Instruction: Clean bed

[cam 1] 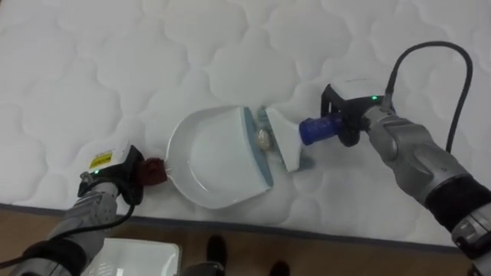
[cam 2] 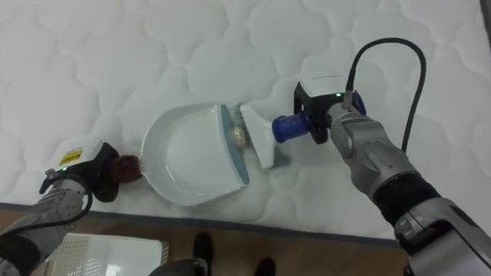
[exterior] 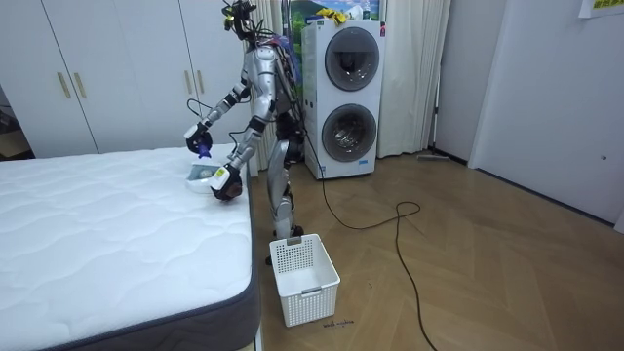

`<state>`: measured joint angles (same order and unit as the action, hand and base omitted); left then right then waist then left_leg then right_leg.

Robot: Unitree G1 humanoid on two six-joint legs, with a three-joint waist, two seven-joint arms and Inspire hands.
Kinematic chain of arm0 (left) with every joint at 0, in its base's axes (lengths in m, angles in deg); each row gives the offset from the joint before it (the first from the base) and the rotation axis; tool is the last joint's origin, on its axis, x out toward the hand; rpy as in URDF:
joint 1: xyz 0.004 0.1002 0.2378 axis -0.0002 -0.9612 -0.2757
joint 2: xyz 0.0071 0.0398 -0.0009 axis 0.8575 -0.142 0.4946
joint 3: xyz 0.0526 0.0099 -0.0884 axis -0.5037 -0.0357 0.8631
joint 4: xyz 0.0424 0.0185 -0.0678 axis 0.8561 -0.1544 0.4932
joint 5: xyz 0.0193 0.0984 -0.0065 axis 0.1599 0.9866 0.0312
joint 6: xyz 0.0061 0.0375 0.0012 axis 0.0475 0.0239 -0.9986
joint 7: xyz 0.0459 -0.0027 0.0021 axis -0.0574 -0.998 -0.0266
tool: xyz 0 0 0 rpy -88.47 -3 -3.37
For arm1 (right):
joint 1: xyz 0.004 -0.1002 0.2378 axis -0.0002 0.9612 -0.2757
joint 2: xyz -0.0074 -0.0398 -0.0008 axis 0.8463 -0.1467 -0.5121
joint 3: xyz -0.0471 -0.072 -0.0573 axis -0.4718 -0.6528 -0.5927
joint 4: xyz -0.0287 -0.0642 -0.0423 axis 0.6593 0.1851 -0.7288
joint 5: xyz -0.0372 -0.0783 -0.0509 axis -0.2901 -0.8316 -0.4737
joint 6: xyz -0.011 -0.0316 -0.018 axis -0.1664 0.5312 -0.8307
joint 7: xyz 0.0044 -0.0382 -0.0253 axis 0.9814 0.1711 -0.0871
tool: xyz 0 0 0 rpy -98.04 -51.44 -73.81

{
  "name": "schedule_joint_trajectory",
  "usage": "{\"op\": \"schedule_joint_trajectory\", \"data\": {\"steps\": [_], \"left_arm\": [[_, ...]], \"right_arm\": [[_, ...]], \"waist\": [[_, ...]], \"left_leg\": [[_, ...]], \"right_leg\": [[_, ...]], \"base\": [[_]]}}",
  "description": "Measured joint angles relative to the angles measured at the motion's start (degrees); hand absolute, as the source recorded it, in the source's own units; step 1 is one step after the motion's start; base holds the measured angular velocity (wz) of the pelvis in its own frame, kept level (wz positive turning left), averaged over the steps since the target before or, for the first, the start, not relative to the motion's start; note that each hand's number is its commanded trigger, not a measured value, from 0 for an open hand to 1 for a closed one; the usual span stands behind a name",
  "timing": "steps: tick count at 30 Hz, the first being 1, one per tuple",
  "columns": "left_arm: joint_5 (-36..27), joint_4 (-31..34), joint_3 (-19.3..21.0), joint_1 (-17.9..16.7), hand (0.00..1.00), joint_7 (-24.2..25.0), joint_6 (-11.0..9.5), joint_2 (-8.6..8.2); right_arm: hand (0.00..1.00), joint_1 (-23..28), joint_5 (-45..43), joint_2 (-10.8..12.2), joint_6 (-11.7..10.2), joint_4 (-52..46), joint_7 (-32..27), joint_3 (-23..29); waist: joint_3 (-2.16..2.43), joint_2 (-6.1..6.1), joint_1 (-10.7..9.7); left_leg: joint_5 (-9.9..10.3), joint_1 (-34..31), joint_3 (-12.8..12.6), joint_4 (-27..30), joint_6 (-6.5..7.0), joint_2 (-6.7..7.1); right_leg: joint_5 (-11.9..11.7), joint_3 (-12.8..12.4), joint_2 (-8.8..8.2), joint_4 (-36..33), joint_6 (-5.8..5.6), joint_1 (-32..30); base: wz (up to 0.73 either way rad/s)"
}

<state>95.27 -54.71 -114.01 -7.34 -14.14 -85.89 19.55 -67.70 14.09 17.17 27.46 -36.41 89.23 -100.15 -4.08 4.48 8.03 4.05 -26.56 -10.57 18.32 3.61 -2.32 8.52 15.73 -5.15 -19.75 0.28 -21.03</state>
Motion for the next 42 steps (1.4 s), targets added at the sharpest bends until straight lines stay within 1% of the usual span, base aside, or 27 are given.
{"op": "schedule_joint_trajectory", "data": {"steps": [5,6,8,10,12,16,18,19,24,27,34,38,41,42], "left_arm": [[1.2,-0.1,0.0,-0.9,1.00,-1.5,-0.3,0.00],[1.1,-0.4,0.0,-0.9,1.00,-1.6,-0.5,-0.01],[1.1,-0.9,0.0,-0.9,1.00,-1.8,-0.7,-0.09],[1.0,-1.3,0.1,-1.0,1.00,-2.1,-0.8,-0.15],[1.0,-2.1,0.3,-0.9,1.00,-2.3,-1.0,-0.25],[1.0,-2.2,0.4,-0.9,1.00,-2.3,-1.0,-0.31],[1.0,-2.5,0.3,-1.0,1.00,-2.3,-1.0,-0.32],[1.0,-2.6,0.3,-1.0,1.00,-2.3,-1.0,-0.32],[1.0,-3.0,0.3,-1.0,1.00,-2.3,-1.0,-0.51],[1.0,-3.2,0.3,-1.1,1.00,-2.3,-0.9,-0.60],[0.9,-3.3,0.3,-1.2,1.00,-2.3,-0.9,-0.63],[0.9,-3.3,0.3,-1.2,1.00,-2.4,-1.0,-0.62],[0.9,-3.4,0.3,-1.2,1.00,-2.4,-1.1,-0.62],[1.0,-3.4,0.3,-1.2,1.00,-2.4,-1.2,-0.62]], "right_arm": [[1.00,0.3,3.4,0.0,-0.7,0.1,1.2,-0.7],[1.00,0.3,4.9,0.0,-1.1,0.1,1.6,-0.9],[1.00,0.6,7.2,0.0,-1.3,0.1,2.2,-0.8],[1.00,0.8,8.7,0.2,-1.3,0.1,2.9,-0.9],[1.00,0.8,10.3,0.9,-1.3,0.1,3.4,-0.8],[1.00,0.8,10.8,1.8,-2.0,0.0,4.5,-0.8],[1.00,0.8,11.8,2.0,-2.9,0.0,5.1,-0.8],[1.00,0.8,12.3,2.1,-3.0,0.0,5.2,-0.8],[1.00,0.8,12.7,2.1,-4.7,0.0,5.5,-0.8],[1.00,0.8,13.3,2.1,-5.1,0.0,5.5,-0.8],[1.00,0.9,15.6,2.1,-7.1,0.1,5.8,-0.8],[1.00,0.9,15.6,2.1,-8.5,2.2,4.5,-0.8],[1.00,0.9,15.7,2.0,-8.5,4.2,3.9,-0.8],[1.00,0.9,15.7,1.9,-8.5,4.8,3.6,-0.8]], "waist": [[0.22,-0.38,0.1],[0.22,-0.39,0.0],[0.23,-0.39,-0.1],[0.23,-0.39,-0.1],[0.23,-0.39,-0.3],[0.26,-0.44,-0.4],[0.26,-0.44,-0.4],[0.26,-0.45,-0.4],[0.44,-0.75,-0.4],[0.58,-1.00,-0.4],[0.59,-1.04,-0.6],[0.59,-1.04,-0.7],[0.59,-1.04,-0.7],[0.59,-1.03,-0.7]], "left_leg": [[0.0,0.2,-0.1,0.0,-0.01,0.00],[0.0,0.2,-0.2,0.0,-0.01,-0.01],[0.0,0.3,-0.2,0.0,-0.01,-0.01],[0.0,0.3,-0.3,0.0,-0.01,0.00],[0.0,0.3,-0.3,0.1,0.00,-0.01],[0.0,0.3,-0.2,0.3,0.00,-0.02],[0.0,0.3,-0.2,0.3,0.01,0.00],[0.0,0.3,-0.2,0.3,0.01,0.00],[0.0,0.2,-0.1,0.4,0.01,-0.03],[0.0,0.2,-0.1,0.5,0.01,-0.03],[0.0,0.2,-0.1,0.5,0.01,-0.01],[0.0,0.2,-0.1,0.6,0.02,-0.01],[0.0,0.3,-0.1,0.6,0.02,0.07],[0.0,0.4,-0.1,0.6,0.02,0.15]], "right_leg": [[0.0,0.0,0.00,-0.1,0.06,0.2],[0.0,-0.1,-0.02,-0.2,0.06,0.2],[0.0,-0.3,-0.02,-0.3,0.07,0.2],[0.1,-1.2,0.07,-0.4,0.07,0.1],[0.1,-1.4,0.11,-0.4,0.07,0.0],[0.1,-1.3,0.12,-0.5,0.08,0.0],[0.1,-1.3,0.10,-0.5,0.08,0.0],[0.1,-1.3,0.09,-0.5,0.08,0.0],[0.1,-1.2,0.10,-0.5,0.09,0.0],[0.0,-1.2,0.10,-0.6,0.09,0.0],[0.1,-1.4,0.05,-0.9,0.09,-0.1],[0.2,-1.3,0.01,-1.1,0.14,-0.1],[0.3,-1.2,-0.15,-1.3,0.16,-0.1],[0.5,-1.2,-0.58,-1.5,0.16,-0.1]], "base": [[0.00],[0.00],[0.00],[-0.02],[-0.02],[0.00],[0.00],[0.00],[0.00],[0.00],[0.00],[0.00],[0.00],[0.00]]}}
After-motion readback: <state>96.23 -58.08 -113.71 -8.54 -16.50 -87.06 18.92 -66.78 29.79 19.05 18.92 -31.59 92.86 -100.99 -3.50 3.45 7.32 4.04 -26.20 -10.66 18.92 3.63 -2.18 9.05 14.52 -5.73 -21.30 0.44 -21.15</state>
